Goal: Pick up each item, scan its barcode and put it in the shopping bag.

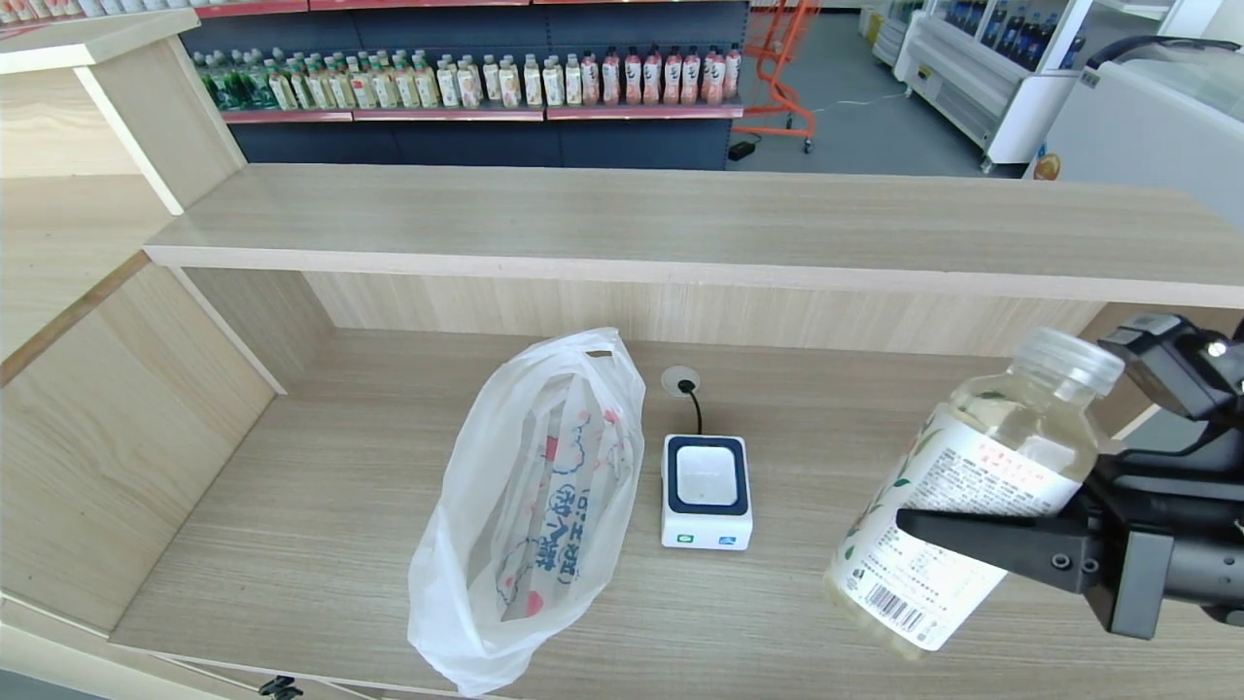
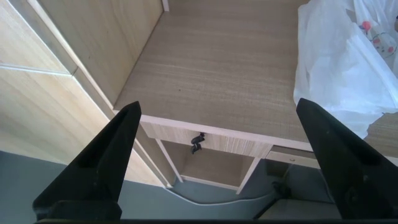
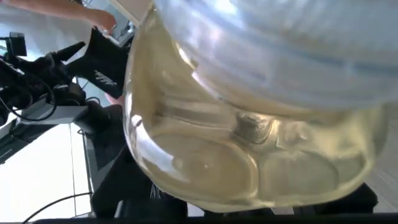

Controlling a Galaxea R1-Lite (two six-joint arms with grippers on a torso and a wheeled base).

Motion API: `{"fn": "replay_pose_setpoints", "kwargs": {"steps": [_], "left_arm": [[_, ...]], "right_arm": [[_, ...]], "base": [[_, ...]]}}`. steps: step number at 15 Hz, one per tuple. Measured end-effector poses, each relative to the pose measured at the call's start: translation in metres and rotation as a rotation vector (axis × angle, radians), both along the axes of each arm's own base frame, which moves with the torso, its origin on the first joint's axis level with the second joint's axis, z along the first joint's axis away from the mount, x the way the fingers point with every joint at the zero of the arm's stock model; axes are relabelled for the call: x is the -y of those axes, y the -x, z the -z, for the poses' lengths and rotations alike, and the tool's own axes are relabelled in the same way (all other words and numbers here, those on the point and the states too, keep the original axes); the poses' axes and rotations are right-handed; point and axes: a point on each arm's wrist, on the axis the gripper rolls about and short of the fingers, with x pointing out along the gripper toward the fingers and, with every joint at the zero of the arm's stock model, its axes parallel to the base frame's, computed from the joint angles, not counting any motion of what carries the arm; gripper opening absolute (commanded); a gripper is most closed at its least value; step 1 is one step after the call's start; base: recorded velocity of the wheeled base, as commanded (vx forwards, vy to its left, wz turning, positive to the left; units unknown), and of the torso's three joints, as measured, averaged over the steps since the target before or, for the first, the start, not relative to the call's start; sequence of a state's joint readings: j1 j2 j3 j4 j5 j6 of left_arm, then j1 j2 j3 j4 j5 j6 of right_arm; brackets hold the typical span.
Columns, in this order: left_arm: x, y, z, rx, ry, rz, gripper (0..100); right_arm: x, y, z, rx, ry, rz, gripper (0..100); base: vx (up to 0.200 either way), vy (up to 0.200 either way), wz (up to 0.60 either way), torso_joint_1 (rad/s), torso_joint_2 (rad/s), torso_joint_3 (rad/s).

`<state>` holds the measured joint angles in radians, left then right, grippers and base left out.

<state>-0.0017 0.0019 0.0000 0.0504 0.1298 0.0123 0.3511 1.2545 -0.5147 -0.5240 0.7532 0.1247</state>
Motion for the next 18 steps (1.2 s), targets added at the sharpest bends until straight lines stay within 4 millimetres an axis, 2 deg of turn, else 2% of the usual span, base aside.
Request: {"fn": "replay_pose_setpoints", "kwargs": {"steps": [8, 18], "left_arm": [[0.0, 0.0, 0.0, 0.0, 0.0, 0.0, 100], [0.0, 0.0, 0.0, 0.0, 0.0, 0.0, 100]], "right_arm": [[-0.019, 0.012, -0.016, -0.047, -0.073, -0.116, 0], [-0.027, 0.016, -0.019, -0.074, -0.088, -0.163, 0]], "base": [[0.0, 0.0, 0.0, 0.0, 0.0, 0.0], [0.0, 0.0, 0.0, 0.0, 0.0, 0.0]]}}
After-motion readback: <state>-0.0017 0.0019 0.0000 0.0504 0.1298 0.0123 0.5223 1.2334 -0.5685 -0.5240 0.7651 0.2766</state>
